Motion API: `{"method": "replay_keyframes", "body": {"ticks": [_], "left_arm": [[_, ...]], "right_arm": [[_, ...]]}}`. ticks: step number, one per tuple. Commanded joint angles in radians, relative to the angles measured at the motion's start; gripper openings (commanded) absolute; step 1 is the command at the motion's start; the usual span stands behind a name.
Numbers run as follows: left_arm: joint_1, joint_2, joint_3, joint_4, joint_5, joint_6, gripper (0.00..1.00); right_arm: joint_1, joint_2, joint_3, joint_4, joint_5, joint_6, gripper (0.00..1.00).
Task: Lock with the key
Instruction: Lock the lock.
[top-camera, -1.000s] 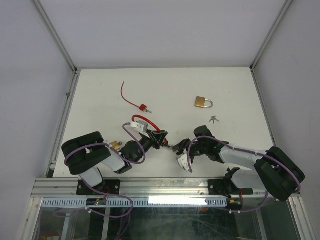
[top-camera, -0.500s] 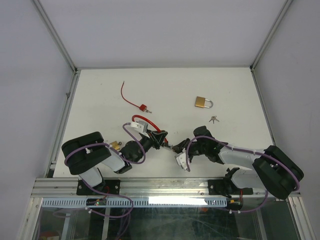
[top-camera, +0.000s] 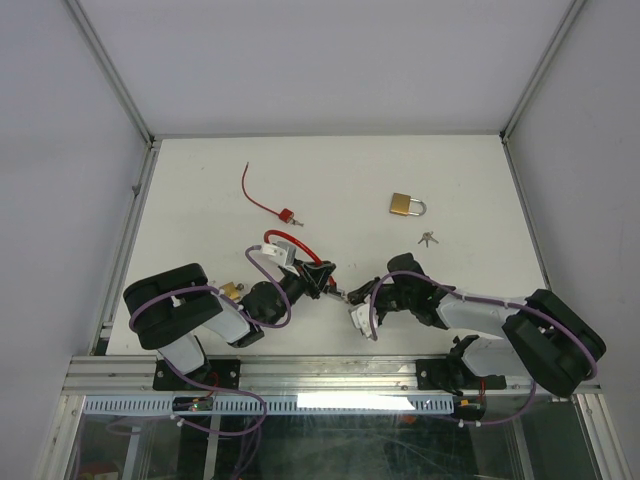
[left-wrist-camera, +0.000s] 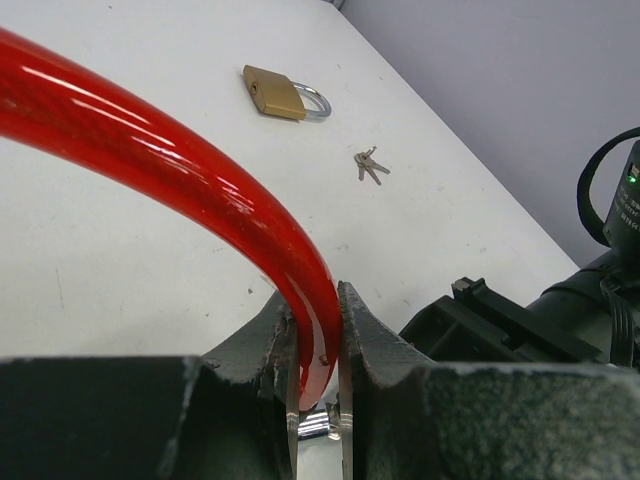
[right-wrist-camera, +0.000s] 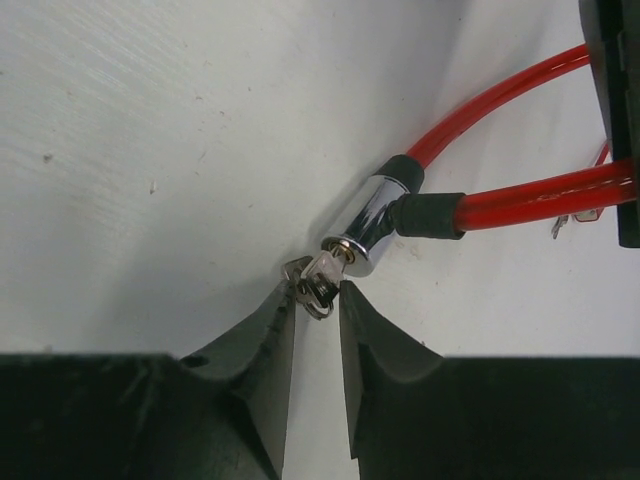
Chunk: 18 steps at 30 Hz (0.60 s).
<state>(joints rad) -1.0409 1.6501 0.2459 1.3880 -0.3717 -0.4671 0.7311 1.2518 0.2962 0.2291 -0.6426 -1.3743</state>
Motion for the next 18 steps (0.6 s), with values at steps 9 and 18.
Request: {"method": "replay_keyframes", "body": {"ticks": [9,18], "left_arm": [[-0.004,0.029,-0.025,-0.025,0.020,0.004,0.00],[-0.004,0.034,-0.026,-0.016,0.015,-0.002,0.00]], "right_arm": [[0.007,-0.004,0.033,0.059,0.006,0.203,0.10],[0.006,-0.006,0.093,-0.050,-0.001,0.277,0.10]]}}
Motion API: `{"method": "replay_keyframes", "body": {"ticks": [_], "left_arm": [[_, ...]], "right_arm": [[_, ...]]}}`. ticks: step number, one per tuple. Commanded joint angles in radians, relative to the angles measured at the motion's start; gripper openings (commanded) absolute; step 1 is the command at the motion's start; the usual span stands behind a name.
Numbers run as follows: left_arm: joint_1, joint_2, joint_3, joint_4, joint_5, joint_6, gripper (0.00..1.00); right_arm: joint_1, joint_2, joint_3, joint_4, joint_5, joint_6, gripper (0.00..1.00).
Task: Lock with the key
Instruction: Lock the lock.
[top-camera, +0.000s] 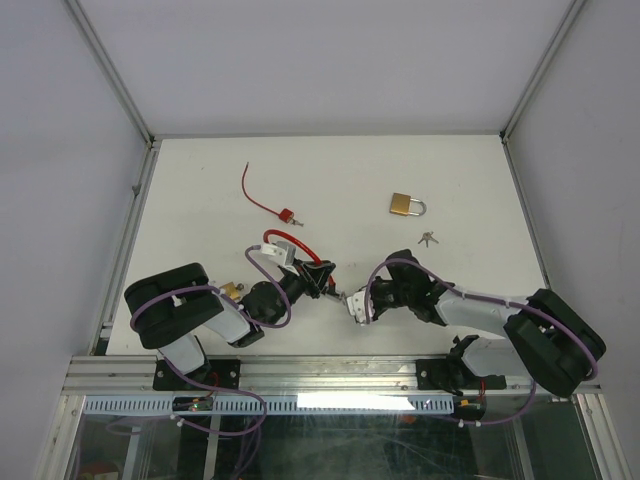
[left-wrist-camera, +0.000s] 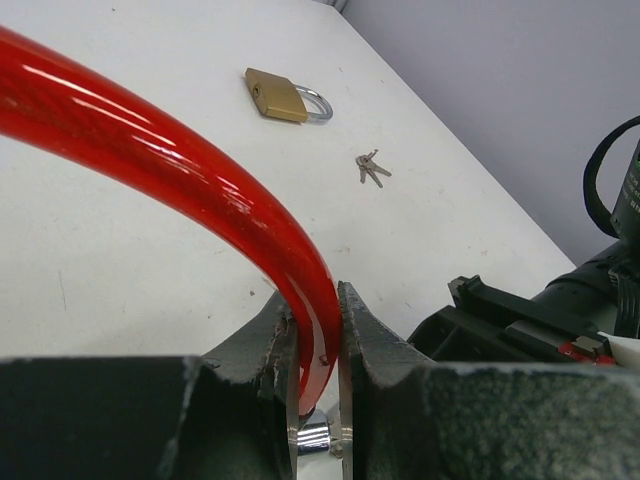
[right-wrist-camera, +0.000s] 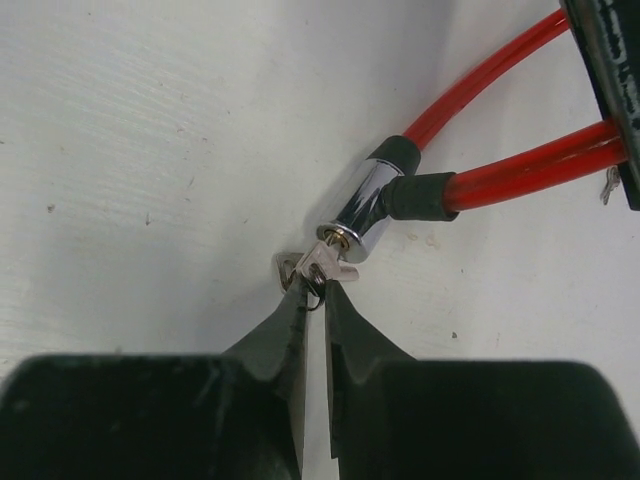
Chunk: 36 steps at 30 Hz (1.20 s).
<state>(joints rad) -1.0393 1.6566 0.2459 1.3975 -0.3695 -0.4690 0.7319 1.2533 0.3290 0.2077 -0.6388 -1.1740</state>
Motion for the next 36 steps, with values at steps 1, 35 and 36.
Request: {"method": "replay_keyframes", "body": {"ticks": [1,35,36], "left_arm": [[-0.005,0.028,-0.028,-0.024,0.011,0.000,0.00],[-0.010,0.052,-0.052,0.040,-0.031,-0.043,0.00],[-0.010,0.052,-0.053,0.041,-0.031,-0.043,0.00]], "right_arm": [[0.004,-0.012,0.067,-0.039,0.007,0.089,0.14],[0.144,0.011,0.164,-0.141,0.257,0.310,0.36],[0.145,0.014,0.164,-0.138,0.259,0.309,0.35]]}}
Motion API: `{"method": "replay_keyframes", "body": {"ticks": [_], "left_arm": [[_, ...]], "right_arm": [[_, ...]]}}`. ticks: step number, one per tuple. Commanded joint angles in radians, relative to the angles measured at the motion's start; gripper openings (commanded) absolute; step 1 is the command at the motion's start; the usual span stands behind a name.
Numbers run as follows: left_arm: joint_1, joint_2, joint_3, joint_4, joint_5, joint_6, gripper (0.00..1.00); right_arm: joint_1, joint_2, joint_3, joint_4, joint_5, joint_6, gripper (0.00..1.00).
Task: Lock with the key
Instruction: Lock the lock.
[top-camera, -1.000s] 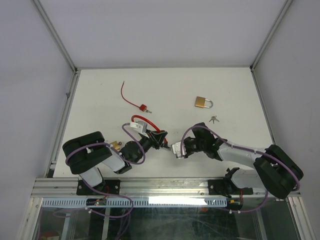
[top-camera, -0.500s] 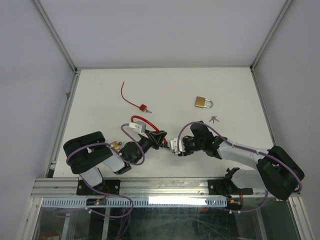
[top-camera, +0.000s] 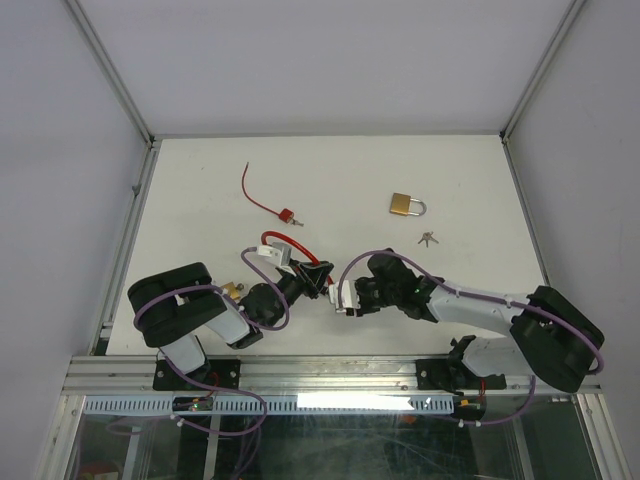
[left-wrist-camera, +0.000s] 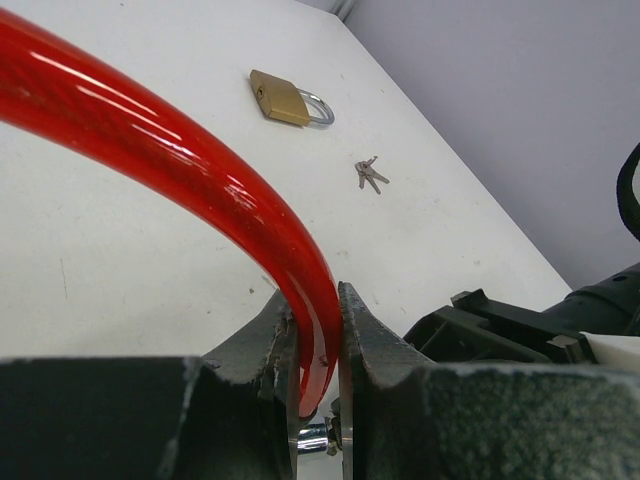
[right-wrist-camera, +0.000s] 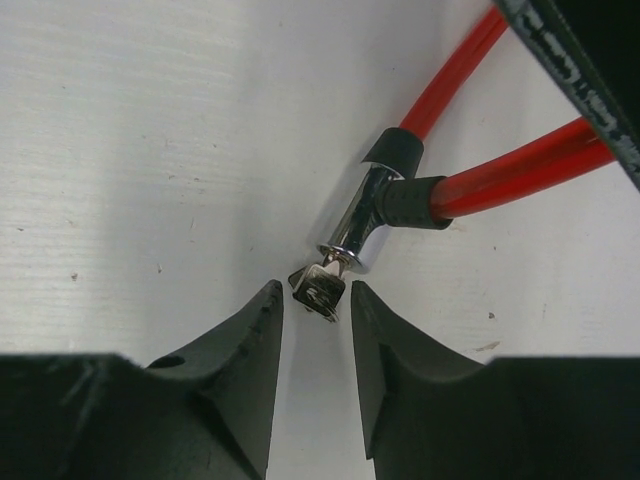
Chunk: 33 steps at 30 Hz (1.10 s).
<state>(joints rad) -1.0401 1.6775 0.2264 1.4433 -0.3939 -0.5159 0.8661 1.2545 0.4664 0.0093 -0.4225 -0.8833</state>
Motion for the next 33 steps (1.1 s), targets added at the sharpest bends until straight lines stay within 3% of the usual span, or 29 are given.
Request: {"method": "replay_keyframes", "body": {"ticks": [1,21,33], "left_arm": [[-0.010,0.031,-0.033,-0.006,-0.006,0.004,0.00],[-0.011,0.050,-0.056,0.053,-0.029,-0.016,0.00],[-0.011,0.074,-0.071,0.098,-0.034,-0.013,0.00]], "right_arm": [[0.012,0.016,0.025,0.063,0.046,0.017,0.35],[0.017,0.066,0.076,0.044,0.067,0.113,0.17],[-0.034,0.086,0.130,-0.005,-0.004,0.204,0.13]]}}
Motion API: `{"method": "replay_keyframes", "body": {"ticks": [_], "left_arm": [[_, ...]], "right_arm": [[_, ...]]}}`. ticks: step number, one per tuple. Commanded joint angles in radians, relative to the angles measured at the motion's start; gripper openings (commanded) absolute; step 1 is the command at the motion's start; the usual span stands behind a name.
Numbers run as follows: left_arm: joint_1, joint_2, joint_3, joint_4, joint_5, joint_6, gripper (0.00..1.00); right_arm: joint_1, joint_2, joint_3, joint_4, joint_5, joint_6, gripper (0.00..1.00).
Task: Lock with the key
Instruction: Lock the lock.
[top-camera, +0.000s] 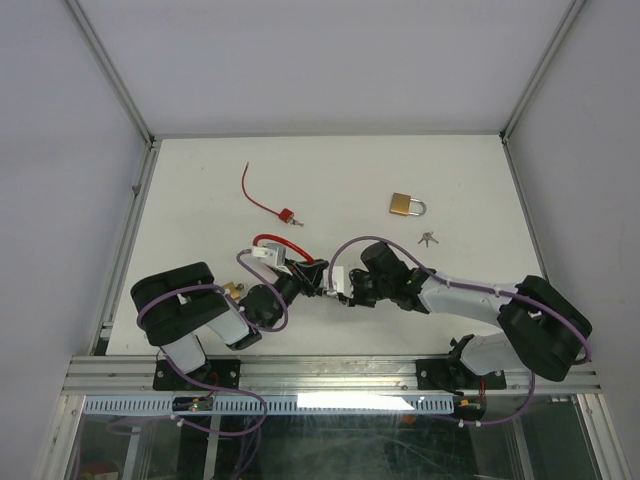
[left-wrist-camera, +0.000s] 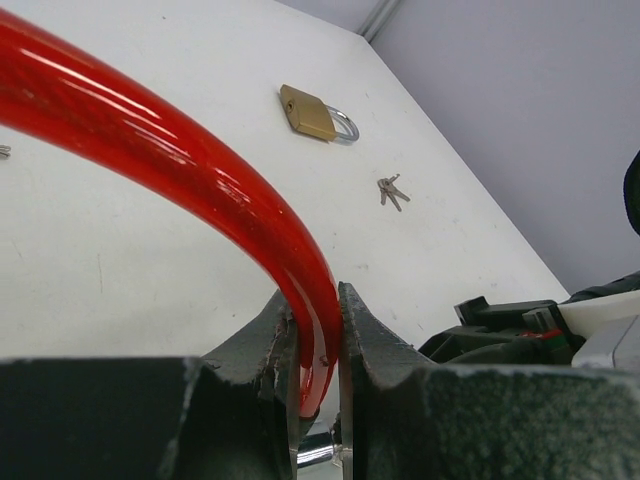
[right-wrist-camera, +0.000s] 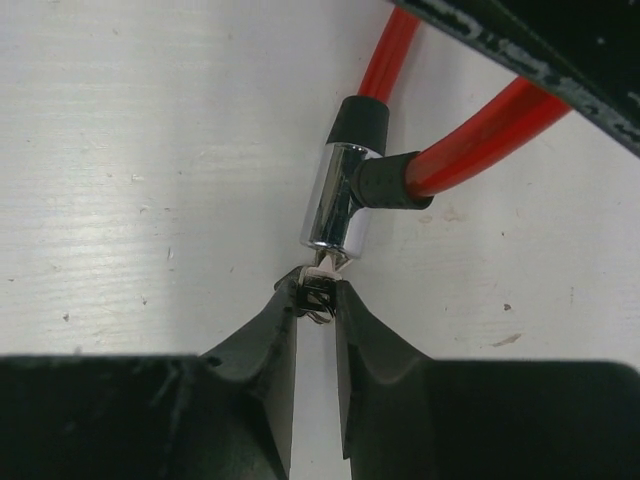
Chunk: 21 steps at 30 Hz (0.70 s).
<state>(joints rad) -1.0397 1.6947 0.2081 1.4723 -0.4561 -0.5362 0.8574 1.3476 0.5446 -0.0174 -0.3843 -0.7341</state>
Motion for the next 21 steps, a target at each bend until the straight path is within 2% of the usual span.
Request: {"method": "replay_keyframes", "body": {"ticks": [1,17,19,21], "left_arm": [[-0.011,0.060,-0.053,0.073,0.029,0.008,0.00],[-0.011,0.077,-0.053,0.091,0.042,0.027,0.00],[-0.011,0.078,-0.053,0.092,0.042,0.030,0.00],[-0.011,0.080,-0.054,0.094,0.043,0.034,0.00]], "right_arm": [[-0.027,-0.009,0.051,0.022,-0.047,0.052,0.13],[-0.041,0.021,0.092,-0.029,-0.072,0.065,0.16],[-0.042,0.027,0.097,-0.040,-0.076,0.064,0.20],[-0.043,0.027,0.104,-0.060,-0.095,0.056,0.30]]}}
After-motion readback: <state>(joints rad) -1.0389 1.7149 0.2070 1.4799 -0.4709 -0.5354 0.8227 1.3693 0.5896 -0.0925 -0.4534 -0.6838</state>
